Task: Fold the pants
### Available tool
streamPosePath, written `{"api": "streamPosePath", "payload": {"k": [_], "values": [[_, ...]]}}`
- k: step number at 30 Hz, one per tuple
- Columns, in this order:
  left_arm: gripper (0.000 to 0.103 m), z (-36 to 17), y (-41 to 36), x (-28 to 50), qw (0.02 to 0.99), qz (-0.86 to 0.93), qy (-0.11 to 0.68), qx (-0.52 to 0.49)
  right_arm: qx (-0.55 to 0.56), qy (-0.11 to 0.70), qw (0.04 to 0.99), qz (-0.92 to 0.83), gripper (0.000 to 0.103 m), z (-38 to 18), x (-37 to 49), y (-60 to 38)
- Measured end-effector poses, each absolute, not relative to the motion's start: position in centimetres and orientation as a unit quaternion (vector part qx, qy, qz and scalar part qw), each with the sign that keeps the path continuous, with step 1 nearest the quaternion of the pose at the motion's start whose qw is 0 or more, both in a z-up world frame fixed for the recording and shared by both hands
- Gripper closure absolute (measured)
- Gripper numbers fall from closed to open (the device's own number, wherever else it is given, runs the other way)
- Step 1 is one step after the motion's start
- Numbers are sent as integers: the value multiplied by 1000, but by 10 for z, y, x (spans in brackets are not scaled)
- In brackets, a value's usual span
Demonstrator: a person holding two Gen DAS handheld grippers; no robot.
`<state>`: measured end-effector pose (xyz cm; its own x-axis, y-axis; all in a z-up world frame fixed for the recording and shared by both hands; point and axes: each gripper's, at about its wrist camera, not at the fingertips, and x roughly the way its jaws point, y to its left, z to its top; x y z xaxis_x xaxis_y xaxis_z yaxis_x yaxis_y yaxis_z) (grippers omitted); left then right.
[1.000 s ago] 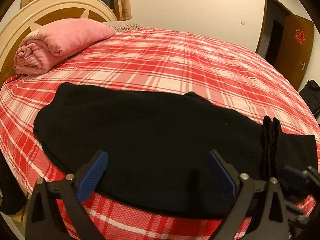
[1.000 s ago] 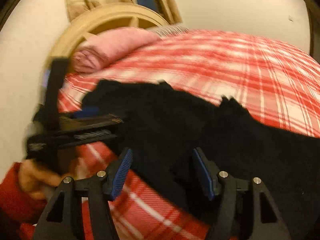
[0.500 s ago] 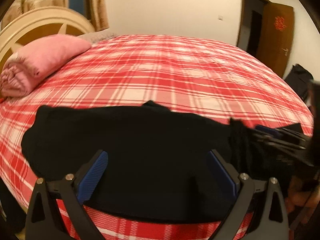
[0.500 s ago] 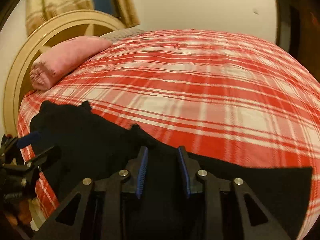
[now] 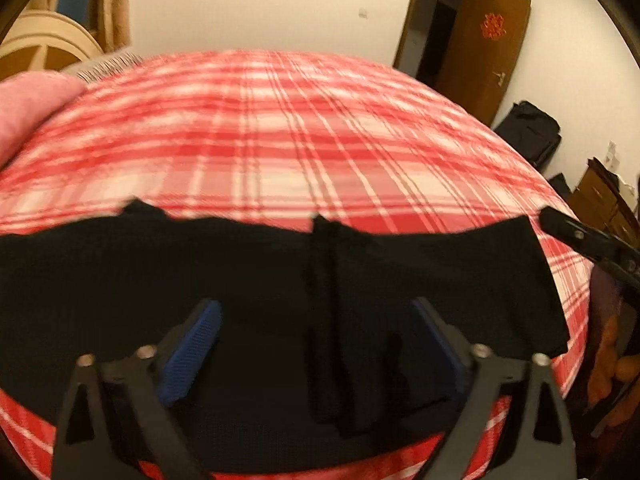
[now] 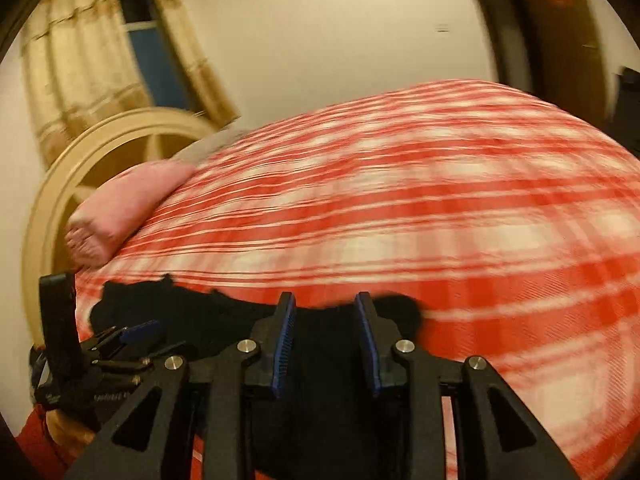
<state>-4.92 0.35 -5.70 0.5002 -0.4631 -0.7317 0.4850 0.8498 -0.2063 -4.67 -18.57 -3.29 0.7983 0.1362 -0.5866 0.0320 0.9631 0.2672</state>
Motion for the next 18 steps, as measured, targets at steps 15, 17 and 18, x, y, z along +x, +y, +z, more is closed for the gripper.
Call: {"api": "streamPosePath", "payload": {"k": [15,17,18], "values": [[88,-61,8,-55,833,-301,457,-82,129,301,944,-22,70,-48,-82,-214],[90,-60,7,-60,835,-301,454,-76,121,300,946,-15,70,-48,-72,-209],[90,-59,6,-64,835,-302,454,-73,116,298,947,-10,70,-49,-66,-207]]}}
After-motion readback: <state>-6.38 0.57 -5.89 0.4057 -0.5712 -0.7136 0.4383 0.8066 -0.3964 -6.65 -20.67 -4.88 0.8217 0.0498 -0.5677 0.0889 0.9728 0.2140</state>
